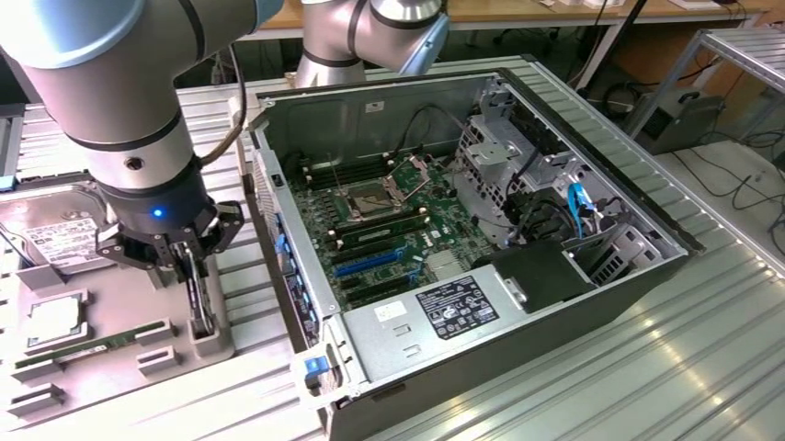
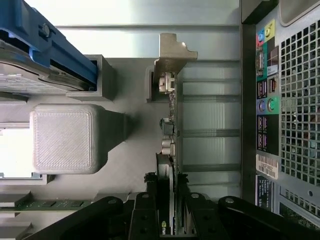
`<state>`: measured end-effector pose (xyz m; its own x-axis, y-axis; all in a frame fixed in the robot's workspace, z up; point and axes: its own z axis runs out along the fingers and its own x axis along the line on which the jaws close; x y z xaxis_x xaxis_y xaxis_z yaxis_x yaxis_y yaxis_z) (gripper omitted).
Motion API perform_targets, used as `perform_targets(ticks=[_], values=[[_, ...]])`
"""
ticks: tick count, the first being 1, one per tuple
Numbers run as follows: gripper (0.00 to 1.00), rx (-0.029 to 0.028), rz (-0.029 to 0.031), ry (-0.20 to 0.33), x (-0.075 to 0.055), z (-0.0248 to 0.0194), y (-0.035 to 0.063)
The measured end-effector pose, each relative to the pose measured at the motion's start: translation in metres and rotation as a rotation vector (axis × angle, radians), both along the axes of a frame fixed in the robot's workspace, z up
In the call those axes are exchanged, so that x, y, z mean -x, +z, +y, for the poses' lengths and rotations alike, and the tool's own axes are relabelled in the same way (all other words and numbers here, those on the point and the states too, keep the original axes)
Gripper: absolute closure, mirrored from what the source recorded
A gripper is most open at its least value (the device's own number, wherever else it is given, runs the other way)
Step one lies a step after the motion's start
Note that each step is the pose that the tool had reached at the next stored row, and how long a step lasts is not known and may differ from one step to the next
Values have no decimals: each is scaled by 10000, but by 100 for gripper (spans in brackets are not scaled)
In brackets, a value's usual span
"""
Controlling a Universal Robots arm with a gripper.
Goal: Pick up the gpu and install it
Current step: 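Pick up the gpu and move the gpu toward the slot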
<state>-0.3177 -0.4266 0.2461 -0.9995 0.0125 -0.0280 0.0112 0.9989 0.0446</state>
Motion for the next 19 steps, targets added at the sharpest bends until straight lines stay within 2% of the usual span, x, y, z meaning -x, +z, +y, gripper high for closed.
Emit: perform_targets(ticks=[10, 19], values=[[74, -2, 20, 7, 0, 0, 248], [74, -5, 105, 90, -1, 0, 674]])
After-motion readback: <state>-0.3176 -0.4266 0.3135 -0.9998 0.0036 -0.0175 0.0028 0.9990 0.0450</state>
